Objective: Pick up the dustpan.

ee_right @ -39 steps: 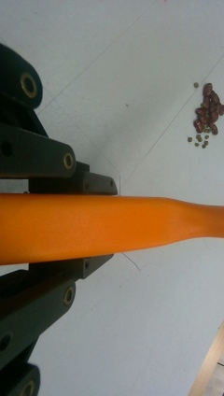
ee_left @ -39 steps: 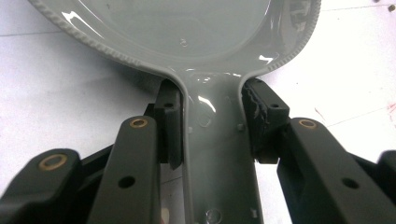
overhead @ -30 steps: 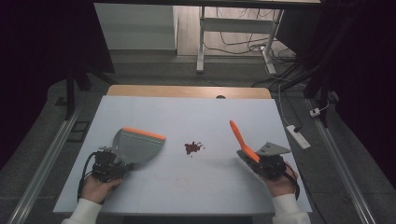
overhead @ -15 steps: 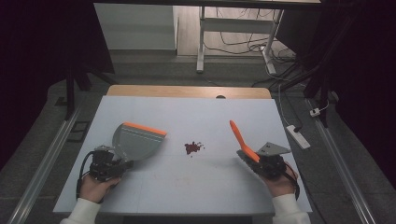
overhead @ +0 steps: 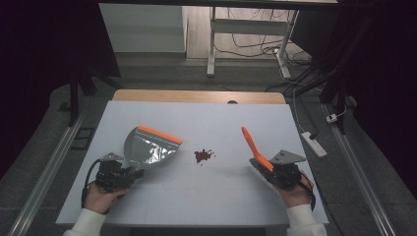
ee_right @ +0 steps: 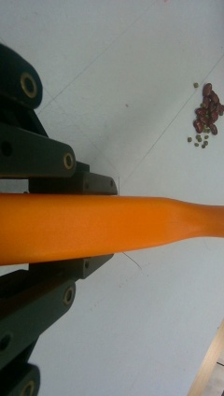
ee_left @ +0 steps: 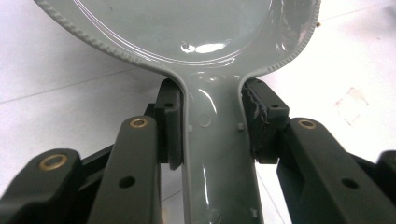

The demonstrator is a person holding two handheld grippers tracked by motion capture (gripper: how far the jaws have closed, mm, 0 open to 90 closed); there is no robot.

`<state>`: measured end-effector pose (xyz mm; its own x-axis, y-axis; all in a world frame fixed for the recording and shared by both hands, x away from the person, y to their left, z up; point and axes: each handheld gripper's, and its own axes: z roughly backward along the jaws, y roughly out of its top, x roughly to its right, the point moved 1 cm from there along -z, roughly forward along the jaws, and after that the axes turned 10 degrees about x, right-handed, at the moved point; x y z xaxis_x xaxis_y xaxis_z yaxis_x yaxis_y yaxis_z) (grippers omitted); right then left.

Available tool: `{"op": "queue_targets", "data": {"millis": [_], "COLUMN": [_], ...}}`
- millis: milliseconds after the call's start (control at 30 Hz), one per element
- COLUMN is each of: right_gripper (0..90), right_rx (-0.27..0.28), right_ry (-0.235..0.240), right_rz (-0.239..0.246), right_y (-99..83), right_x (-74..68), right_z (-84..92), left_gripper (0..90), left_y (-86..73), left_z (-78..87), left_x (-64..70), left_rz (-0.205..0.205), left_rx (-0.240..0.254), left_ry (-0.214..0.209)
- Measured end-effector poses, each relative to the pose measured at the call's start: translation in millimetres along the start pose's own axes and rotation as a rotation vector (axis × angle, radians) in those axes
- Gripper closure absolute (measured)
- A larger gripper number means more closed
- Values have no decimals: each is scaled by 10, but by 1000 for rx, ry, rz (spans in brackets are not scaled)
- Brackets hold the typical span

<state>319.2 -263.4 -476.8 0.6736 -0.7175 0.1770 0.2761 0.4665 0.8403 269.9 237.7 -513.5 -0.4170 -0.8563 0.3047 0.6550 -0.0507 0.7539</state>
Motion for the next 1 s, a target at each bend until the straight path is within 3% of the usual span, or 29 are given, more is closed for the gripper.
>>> {"op": "queue_targets", "data": {"millis": [300, 1000], "right_gripper": [704, 704], "right_rx": [0, 2], "right_ry": [-2, -3], "right_rz": [2, 3], "right_y": [0, 1], "right_x": [-3, -6], "right_z": [-1, 2], "left_gripper": [614, 613], "left_y": [0, -29], "left_z": [14, -21], "left_x": [30, 175], "left_rz": [-39, -181], "left_rx": [4, -66], "left_ry": [-41, -173]}}
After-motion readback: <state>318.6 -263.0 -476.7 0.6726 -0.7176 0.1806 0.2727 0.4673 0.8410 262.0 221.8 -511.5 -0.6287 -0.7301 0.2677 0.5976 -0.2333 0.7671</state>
